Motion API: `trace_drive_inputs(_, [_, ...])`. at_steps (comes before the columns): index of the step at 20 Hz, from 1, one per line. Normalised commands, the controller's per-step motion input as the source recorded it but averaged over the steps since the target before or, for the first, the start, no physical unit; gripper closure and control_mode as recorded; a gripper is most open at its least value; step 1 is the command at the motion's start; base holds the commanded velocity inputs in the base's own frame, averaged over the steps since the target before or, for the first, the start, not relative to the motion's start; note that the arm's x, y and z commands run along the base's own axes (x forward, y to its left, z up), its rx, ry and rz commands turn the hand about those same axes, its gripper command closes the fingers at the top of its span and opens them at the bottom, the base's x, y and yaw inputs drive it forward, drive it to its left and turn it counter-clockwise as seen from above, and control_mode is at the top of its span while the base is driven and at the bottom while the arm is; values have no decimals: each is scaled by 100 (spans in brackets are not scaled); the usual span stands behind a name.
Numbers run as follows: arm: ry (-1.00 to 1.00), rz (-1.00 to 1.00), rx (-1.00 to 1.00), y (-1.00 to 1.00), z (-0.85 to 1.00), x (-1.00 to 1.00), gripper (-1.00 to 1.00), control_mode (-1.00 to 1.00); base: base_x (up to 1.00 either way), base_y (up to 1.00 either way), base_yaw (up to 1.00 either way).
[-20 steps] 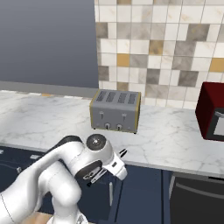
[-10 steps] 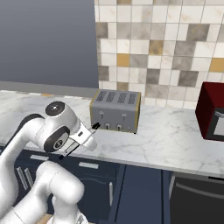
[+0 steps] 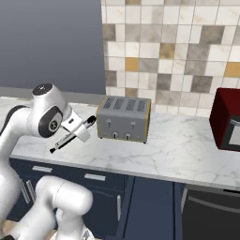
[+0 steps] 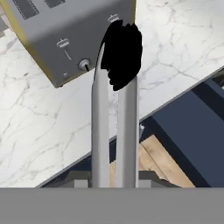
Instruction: Take the tongs from the drawer on the right and place them on the dining counter next to the tray containing the kebab skewer.
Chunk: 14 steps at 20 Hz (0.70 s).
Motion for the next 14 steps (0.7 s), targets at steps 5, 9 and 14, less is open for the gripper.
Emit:
trace_drive_inputs(5, [-10, 6, 6, -1, 0, 0, 100, -100, 0, 0, 0])
trace_drive_inputs(9, [-10, 3, 6, -9, 0, -1, 100, -100, 0, 0, 0])
trace_drive_inputs(14, [0, 1, 0, 0, 0, 0, 100, 100, -42, 45, 30])
